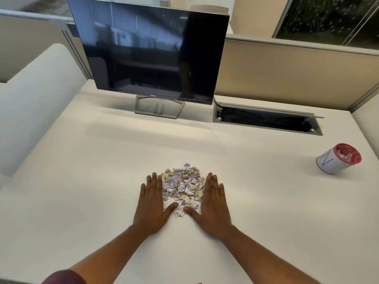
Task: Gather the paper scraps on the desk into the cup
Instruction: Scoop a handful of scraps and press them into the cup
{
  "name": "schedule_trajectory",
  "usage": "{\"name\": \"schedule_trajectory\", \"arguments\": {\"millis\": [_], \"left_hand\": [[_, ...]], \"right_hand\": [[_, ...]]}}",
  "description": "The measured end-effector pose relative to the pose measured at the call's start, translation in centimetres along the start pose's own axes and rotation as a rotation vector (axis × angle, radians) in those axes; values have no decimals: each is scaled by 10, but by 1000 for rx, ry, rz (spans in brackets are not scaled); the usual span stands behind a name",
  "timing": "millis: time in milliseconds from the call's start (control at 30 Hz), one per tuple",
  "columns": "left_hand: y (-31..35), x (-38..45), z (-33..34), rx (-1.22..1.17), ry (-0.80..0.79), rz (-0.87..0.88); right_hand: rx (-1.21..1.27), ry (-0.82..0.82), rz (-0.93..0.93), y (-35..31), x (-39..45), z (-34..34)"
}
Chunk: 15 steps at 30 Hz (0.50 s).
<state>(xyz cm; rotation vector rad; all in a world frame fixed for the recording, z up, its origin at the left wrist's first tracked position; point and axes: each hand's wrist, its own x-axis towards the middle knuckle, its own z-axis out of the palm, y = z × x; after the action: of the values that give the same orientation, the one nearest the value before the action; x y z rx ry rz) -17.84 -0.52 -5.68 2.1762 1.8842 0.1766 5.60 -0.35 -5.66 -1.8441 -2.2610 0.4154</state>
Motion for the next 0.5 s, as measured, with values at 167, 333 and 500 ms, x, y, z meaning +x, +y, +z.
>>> {"name": "schedule_trajectory", "arguments": {"millis": [167, 333, 500], "left_hand": [[-2, 38, -9, -12, -66, 115], [-5, 55, -12, -57, -74, 307], [-1, 43, -1, -130, -7, 322]], "right_hand": [[31, -2, -77, -2, 31, -4], [74, 61, -199, 3, 38, -7], [170, 114, -171, 1, 26, -7]]}}
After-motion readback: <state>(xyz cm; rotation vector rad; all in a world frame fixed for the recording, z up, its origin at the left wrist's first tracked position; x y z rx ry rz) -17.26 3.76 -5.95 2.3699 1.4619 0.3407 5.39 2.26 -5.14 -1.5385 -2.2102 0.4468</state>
